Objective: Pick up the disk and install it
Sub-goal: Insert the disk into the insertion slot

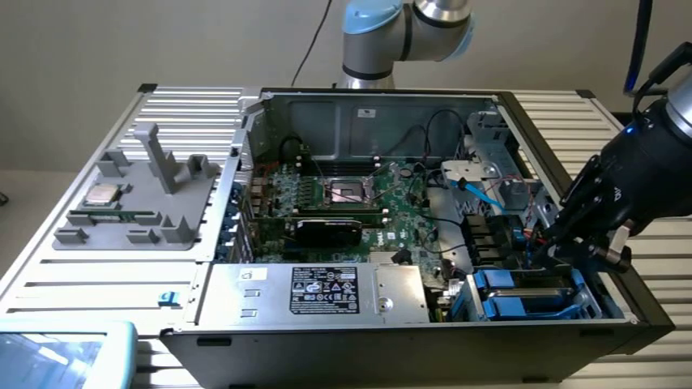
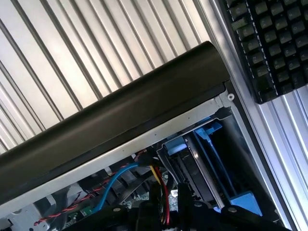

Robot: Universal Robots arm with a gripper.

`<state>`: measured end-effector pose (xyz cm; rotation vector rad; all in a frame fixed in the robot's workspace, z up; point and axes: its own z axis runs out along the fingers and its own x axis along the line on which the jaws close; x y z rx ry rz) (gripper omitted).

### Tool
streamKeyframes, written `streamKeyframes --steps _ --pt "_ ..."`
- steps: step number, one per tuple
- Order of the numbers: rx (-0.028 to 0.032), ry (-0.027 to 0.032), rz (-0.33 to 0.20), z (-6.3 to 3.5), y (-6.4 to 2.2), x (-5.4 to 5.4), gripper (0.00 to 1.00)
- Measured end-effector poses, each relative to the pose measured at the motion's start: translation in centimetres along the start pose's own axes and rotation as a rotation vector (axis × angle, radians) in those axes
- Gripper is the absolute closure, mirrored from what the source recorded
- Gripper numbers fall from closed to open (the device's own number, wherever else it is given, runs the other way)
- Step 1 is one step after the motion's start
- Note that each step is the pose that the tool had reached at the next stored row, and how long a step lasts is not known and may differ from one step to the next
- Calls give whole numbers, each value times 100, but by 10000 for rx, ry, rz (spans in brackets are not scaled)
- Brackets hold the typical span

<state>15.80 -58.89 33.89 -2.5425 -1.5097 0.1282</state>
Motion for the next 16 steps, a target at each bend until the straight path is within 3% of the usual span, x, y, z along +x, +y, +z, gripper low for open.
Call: streamKeyframes --steps 4,6,8,16 --pt "38 -20 5 0 0 0 74" --pt "43 -22 4 0 1 1 82" --pt "45 -24 5 0 1 0 84" --pt "45 -25 5 -1 1 0 85"
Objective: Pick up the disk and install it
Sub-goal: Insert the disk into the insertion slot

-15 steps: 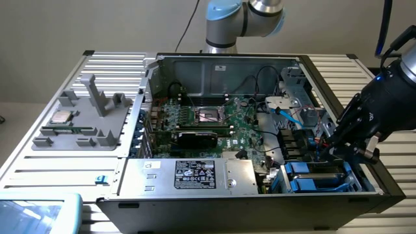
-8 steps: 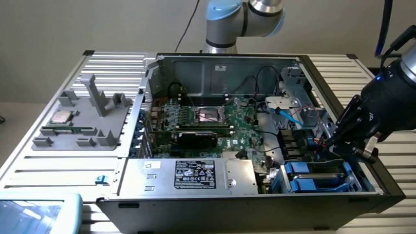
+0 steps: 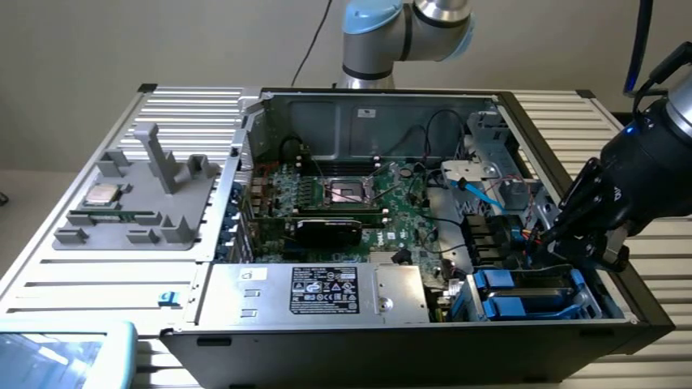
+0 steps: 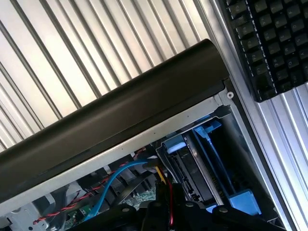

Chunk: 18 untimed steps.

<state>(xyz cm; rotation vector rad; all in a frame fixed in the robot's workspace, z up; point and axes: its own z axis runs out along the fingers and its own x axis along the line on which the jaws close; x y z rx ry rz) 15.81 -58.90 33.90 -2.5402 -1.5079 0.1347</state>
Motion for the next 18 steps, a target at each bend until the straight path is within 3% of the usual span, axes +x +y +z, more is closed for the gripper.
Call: streamKeyframes --steps 7,9,10,11,12,18 --pt "21 -16 17 0 -12 10 85" --pt "18 -56 28 -8 -18 12 85" --pt "-7 -114 40 -13 -21 13 85" --pt "-51 -202 58 -17 -24 14 85" --pt "-127 -345 87 -17 -26 15 85" --pt "-615 -1294 278 -13 -46 28 85"
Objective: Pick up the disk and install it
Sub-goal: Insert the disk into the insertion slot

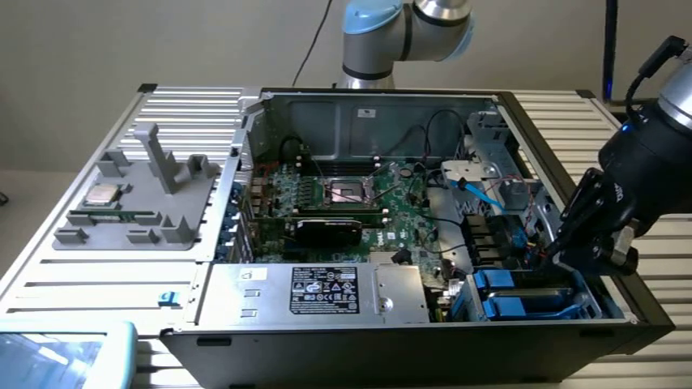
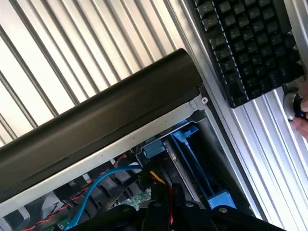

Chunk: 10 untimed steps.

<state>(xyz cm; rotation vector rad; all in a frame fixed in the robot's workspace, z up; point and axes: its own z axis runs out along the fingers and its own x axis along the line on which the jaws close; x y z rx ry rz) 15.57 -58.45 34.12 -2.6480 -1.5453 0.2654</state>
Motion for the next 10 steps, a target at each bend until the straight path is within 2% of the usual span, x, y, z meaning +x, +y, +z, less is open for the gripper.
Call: streamKeyframes --steps 3,7,8,9,10 --pt "-223 -485 96 0 -20 15 85" --pt "-454 -1111 212 3 -59 41 85" --pt "-492 -1240 235 0 -69 49 85" --pt "-518 -1333 251 -10 -83 62 85" --pt "-541 -1386 261 -33 -99 79 85"
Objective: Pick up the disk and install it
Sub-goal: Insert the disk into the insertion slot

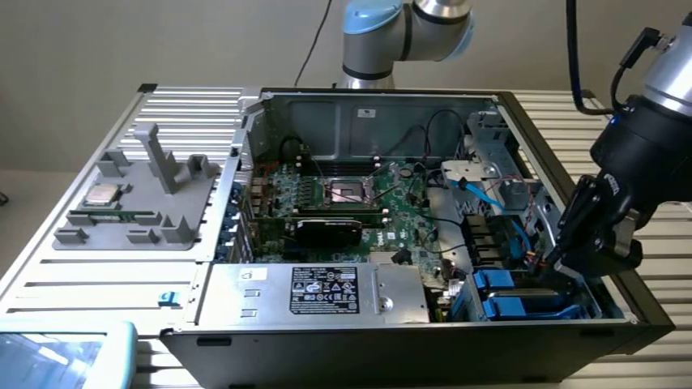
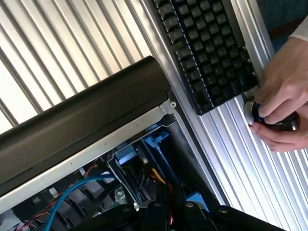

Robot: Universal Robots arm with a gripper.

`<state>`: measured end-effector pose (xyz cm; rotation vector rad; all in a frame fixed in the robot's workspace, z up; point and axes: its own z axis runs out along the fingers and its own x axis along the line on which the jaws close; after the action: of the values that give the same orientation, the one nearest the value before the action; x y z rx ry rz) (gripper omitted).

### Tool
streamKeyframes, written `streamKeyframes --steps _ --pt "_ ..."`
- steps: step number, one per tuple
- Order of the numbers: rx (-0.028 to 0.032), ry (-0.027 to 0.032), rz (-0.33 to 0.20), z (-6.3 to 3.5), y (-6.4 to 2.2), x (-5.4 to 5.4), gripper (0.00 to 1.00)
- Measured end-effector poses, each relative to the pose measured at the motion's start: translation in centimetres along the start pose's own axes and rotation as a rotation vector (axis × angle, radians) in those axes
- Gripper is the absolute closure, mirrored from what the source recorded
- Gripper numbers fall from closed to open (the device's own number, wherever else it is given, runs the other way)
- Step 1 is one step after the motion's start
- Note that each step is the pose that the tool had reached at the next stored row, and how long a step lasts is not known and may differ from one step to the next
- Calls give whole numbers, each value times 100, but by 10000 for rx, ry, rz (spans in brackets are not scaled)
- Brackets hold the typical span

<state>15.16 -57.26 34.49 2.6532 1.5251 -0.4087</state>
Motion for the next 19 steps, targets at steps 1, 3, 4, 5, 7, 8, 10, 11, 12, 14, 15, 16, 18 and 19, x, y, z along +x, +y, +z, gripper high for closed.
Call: streamKeyframes --steps 1,3,4,5,7,8,10,11,12,14,15,16,18,19 --pt "-16 -28 7 -41 -16 10 85" --pt "-37 -68 16 -91 -47 44 85" --pt "-56 -103 23 -98 -55 57 85" --pt "-93 -190 41 -99 -58 62 85" --pt "-228 -493 102 -100 -62 68 85" --pt "-311 -669 140 -101 -63 69 85" --pt "-461 -988 208 -101 -65 74 85" --pt "-536 -1146 242 -101 -67 76 85" --pt "-618 -1305 277 -100 -67 78 85" --pt "-709 -1479 318 -98 -68 80 85" --pt "-722 -1504 323 -98 -70 82 85" --pt "-725 -1509 324 -98 -71 85 85" --pt "-725 -1510 324 -97 -73 89 85" --pt "-724 -1509 324 -96 -73 90 85"
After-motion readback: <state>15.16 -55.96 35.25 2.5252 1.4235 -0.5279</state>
